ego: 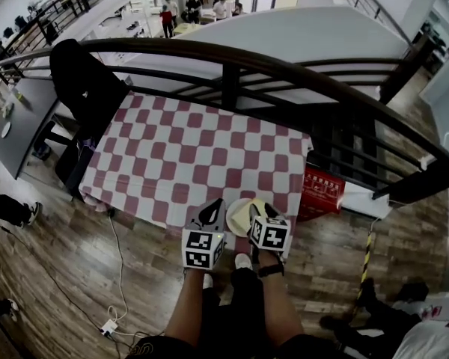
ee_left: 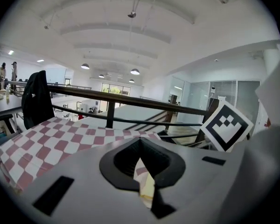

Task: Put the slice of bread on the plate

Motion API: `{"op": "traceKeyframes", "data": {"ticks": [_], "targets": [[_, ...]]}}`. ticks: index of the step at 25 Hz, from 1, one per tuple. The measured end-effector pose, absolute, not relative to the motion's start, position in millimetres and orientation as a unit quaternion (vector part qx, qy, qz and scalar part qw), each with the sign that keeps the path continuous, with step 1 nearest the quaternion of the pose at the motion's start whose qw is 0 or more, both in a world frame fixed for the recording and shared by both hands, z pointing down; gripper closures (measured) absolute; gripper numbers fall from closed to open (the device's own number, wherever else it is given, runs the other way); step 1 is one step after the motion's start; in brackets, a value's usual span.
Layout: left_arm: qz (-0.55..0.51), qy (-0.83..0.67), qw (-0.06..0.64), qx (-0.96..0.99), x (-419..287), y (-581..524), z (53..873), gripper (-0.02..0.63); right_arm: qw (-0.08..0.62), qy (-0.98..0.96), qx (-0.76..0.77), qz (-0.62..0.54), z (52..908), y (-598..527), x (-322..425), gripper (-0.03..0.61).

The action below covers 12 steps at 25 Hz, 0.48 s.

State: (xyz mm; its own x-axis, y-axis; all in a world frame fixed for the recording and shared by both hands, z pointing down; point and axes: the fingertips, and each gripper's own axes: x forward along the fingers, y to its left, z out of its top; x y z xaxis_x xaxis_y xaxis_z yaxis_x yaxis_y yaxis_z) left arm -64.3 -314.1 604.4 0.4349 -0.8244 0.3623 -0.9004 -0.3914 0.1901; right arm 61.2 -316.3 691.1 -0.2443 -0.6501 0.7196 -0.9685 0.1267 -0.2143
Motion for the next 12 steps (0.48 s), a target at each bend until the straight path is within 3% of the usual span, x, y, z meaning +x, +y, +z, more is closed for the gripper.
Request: {"op": "traceKeyframes", "data": {"ticks": [2,6,12], "targets": [[0.084,-0.527,0.165,0.83,-69.3,-323.1,581.7,0.595,0.211,-0.737,0.569,0.297,653.4,-329.5,49.2,0.415],[0.058,-0.524,0.132,0.839,-71.9,-326.5,543.5,0.595,0.156,-0.78,0.57,0.205,578.5,-334.5,26.8,0.555],[0.028,-0.512,0.079,0.855,-70.5,-322.4,486.3,0.595,0.093,-0.809,0.571,0.102,491.9,-324.4,5.7,0.565]]}}
